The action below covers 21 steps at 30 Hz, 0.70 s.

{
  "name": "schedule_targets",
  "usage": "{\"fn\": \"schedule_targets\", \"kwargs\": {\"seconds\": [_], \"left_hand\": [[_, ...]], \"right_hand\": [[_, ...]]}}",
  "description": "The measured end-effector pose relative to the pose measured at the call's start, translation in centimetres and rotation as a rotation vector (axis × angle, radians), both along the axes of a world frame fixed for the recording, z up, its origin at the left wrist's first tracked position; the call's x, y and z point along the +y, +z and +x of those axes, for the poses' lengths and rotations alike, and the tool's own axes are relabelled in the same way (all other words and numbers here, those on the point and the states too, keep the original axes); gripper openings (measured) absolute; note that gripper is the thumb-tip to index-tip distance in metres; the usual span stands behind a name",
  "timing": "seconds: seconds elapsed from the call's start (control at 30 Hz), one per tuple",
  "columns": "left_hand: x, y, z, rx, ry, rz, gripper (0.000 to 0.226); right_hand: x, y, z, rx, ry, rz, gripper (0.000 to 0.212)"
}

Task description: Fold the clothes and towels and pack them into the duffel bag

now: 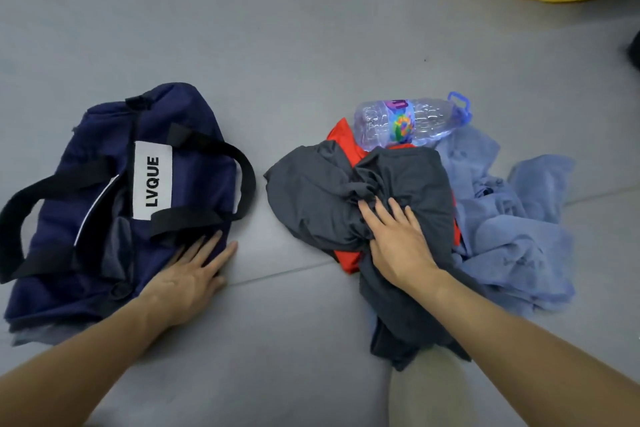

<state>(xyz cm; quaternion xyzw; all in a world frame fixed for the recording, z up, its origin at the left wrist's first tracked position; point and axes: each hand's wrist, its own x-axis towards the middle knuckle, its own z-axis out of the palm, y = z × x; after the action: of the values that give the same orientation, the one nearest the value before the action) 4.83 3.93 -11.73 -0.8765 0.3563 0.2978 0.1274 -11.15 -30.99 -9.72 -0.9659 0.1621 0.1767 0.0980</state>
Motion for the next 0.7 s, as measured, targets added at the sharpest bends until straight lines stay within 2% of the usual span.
{"fn": "schedule_targets", "kwargs": {"seconds": [0.1,0.2,0.3,0.4,0.5,0.6,0.7], "left_hand": [[0.5,0.4,1.8,-0.016,0.062,0.039,0.065],[1.3,1.9,3.4,-0.030,0.158,0.015,0.068],[0.5,5.0,2.7,-0.020,0.163,-0.140,0.073],[-2.5,10.8,0.8,0.049,0.163,-0.357,0.075],[-5.8,18.5,-0.8,0.052,0.125,-0.556,0.065],[-7.6,26.1,-3.4,0.060,0.145,-0.690,0.057],[-7.9,32.3,-5.9,0.076,0.170,-0.781,0.058]], "right_hand": [[-0.3,1.6,0.3,-0.046,-0.052,0.130,0.073],[-0.6,3.8,0.4,-0.231,-0.184,0.393,0.074],[-0.3,7.4,0.7,-0.403,-0.371,0.661,0.072],[0.5,12.9,1.1,-0.552,-0.454,0.837,0.069],[1.1,19.5,1.4,-0.656,-0.473,0.918,0.056],[2.5,26.9,1.6,-0.771,-0.472,1.031,0.048],[5.3,34.0,1.9,-0.858,-0.400,1.132,0.046]]}}
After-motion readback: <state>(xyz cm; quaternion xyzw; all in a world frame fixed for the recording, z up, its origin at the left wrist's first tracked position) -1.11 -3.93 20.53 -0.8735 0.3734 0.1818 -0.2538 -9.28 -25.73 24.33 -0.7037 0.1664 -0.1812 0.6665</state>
